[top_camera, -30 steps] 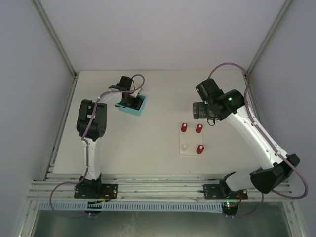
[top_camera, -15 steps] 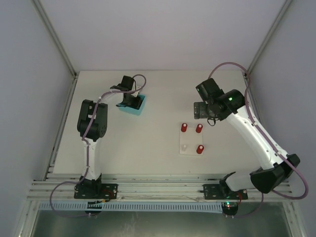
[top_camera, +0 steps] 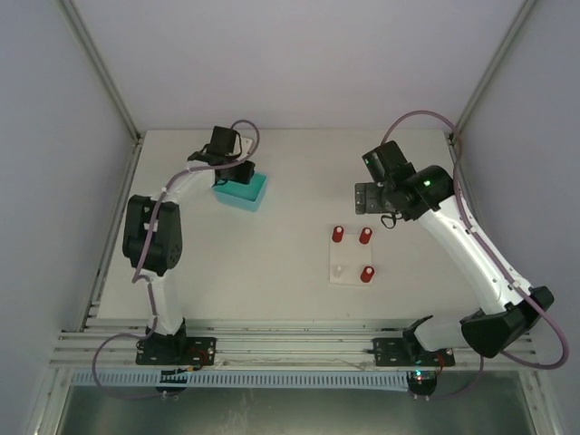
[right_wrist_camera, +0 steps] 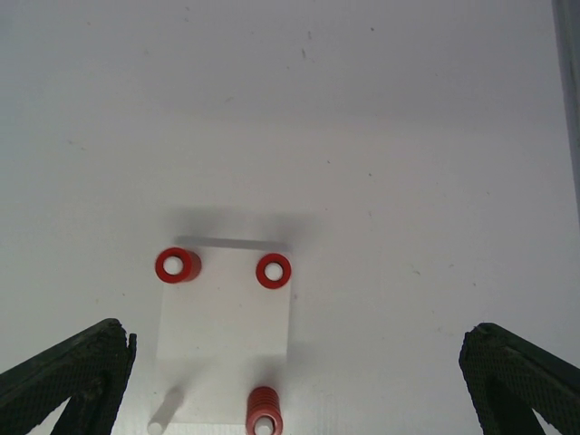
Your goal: Install the large spring
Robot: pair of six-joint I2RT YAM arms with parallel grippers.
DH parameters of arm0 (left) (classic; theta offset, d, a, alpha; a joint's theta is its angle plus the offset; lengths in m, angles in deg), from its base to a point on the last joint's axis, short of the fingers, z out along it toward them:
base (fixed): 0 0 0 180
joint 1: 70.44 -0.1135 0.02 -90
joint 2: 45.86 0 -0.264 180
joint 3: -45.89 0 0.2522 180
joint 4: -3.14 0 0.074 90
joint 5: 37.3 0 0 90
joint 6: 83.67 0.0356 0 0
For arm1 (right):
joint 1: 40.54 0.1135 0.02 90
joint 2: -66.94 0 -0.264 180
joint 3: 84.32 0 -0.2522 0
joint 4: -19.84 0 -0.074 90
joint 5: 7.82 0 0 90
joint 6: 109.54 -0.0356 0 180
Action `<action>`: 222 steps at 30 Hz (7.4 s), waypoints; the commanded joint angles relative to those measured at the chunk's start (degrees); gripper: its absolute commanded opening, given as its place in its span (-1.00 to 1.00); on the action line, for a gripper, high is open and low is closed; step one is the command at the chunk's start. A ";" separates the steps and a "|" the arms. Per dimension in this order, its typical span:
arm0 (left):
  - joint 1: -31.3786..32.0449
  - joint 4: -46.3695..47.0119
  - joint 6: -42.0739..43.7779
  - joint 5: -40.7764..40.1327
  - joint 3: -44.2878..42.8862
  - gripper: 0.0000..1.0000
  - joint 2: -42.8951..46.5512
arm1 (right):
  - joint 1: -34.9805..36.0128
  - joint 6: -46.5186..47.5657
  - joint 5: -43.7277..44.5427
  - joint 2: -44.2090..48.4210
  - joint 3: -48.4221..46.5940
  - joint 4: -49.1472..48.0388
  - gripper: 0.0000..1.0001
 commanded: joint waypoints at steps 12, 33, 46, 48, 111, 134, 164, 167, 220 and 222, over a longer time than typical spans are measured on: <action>4.65 27.01 -6.78 15.94 16.53 -0.80 16.71 | -12.13 -0.27 -35.28 -7.43 -4.10 -13.81 0.90; 14.37 38.27 7.40 32.94 20.25 -0.85 20.02 | -12.11 -1.02 -62.82 -21.77 -13.73 -18.46 0.43; 14.49 38.13 8.52 34.39 19.62 -0.86 20.12 | -9.33 0.23 -65.20 -24.37 -14.75 -17.15 0.25; 14.45 38.13 8.64 34.30 19.57 -0.86 20.19 | -9.23 0.59 -65.64 -24.26 -14.41 -17.04 0.14; 5.03 28.30 -5.52 -0.13 23.85 0.98 24.87 | 11.02 10.03 -21.49 5.88 28.40 -15.51 -1.00; 5.02 26.92 -4.58 -2.24 24.90 0.99 27.06 | 11.64 11.26 -22.08 2.42 33.75 -21.53 -1.00; 4.22 32.63 -3.54 -9.37 27.25 0.98 30.74 | 7.28 13.44 -4.06 2.12 19.31 -27.12 0.87; 2.24 36.11 -2.65 -10.69 28.19 0.99 30.75 | 2.15 13.66 0.43 1.39 17.60 -32.71 0.98; -15.97 85.49 -6.10 -12.62 71.96 0.99 28.09 | -30.94 23.01 -17.06 -12.06 53.98 -96.72 0.98; -15.42 93.27 -4.93 -11.39 75.27 0.99 26.52 | -30.87 23.04 -16.91 -12.14 54.05 -97.00 0.98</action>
